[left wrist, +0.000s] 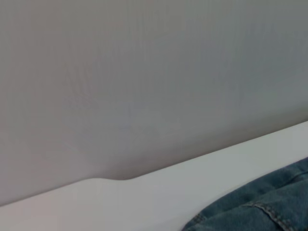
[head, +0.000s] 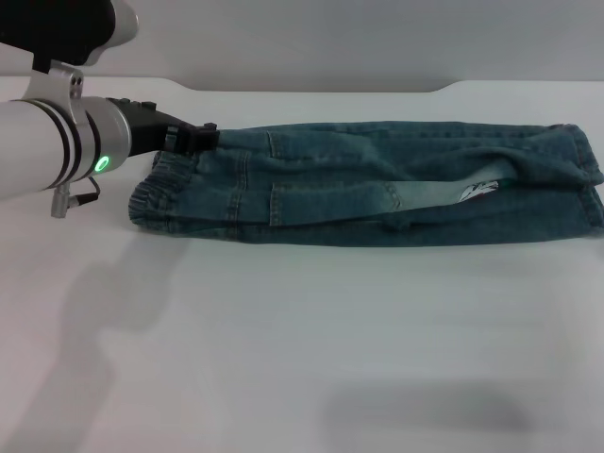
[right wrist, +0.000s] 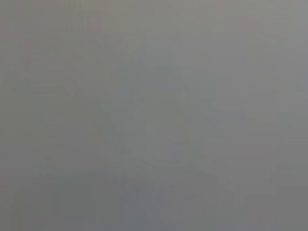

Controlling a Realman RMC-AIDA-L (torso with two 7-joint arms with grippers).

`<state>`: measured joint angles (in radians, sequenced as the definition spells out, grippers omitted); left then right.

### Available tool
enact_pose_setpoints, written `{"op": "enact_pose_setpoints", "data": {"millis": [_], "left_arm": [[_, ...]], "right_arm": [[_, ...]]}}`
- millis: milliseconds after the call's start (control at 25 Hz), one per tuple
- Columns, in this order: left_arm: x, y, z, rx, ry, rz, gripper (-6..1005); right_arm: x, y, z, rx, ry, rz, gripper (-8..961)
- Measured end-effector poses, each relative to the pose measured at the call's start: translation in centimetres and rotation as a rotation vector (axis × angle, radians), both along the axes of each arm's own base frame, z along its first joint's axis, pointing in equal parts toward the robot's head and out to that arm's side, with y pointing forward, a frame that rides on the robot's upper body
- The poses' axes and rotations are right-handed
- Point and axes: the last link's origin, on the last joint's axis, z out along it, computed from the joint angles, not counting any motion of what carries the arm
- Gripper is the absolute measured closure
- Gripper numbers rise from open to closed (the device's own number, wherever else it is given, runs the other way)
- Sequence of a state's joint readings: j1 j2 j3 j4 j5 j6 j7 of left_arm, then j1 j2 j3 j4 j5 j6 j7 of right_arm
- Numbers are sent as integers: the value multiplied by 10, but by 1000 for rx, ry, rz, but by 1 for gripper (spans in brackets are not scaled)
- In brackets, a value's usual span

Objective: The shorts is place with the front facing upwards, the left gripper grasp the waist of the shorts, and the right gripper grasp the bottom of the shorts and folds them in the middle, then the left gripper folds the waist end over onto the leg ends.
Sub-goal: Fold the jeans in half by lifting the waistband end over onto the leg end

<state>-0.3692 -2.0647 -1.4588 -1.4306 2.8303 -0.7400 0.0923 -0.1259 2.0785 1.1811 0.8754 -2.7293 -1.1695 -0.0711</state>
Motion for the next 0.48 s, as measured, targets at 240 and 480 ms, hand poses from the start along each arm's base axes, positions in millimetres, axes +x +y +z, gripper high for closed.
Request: {"op": "enact_pose_setpoints", "data": {"millis": [240,480], "left_arm": [[0,-1,0,-3,0,6,163],[4,-4,7,-26,13,45,164]], "right_arm": [[4,10,-3,-51,17,-36,886],[5,15,-6,-95,30,-68,761]]}}
